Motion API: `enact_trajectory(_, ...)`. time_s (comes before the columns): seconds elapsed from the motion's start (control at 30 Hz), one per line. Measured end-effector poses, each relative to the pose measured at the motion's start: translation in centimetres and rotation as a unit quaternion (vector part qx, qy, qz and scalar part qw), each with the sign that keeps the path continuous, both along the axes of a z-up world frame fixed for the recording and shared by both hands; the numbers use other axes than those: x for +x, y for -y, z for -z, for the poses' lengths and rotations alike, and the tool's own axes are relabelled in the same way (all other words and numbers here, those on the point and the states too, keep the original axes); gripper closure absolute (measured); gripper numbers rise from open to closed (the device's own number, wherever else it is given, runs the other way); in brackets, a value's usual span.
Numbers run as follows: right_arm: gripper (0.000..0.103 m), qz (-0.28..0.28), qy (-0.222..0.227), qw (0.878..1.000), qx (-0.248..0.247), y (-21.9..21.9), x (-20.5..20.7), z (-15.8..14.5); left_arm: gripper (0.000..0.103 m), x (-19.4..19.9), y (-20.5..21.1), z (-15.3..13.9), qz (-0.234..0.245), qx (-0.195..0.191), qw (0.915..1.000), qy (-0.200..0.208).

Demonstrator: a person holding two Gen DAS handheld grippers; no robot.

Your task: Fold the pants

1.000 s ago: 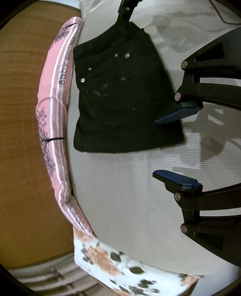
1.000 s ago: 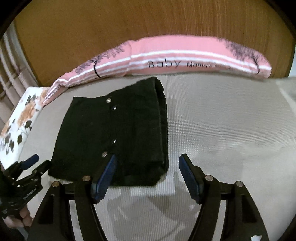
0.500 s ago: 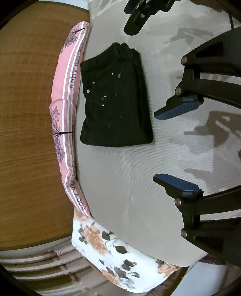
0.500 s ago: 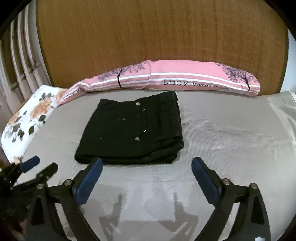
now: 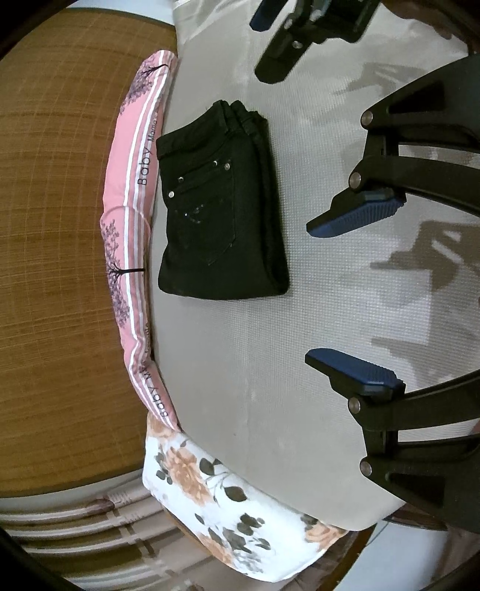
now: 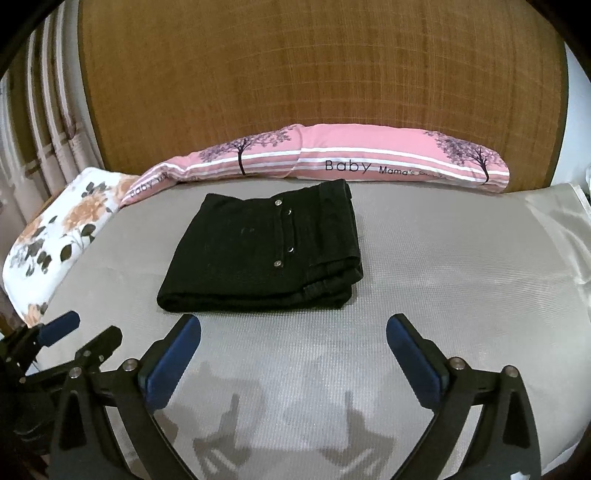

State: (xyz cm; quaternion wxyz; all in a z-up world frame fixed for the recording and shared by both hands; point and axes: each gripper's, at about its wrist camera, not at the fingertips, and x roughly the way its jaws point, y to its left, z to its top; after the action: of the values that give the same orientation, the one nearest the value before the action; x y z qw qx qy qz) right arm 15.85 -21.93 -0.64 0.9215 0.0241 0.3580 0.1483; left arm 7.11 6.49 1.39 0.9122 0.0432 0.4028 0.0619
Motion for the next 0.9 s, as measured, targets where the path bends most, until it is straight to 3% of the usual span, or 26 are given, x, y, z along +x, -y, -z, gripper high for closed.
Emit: enact_trajectory(0.9, 0.003, -0.009, -0.012, 1.0, -0.026, -1.0, -1.1, 0.9, 0.04, -0.6, 0.1, 0.6, -0.009, -0.012, 0.9998, -0.016)
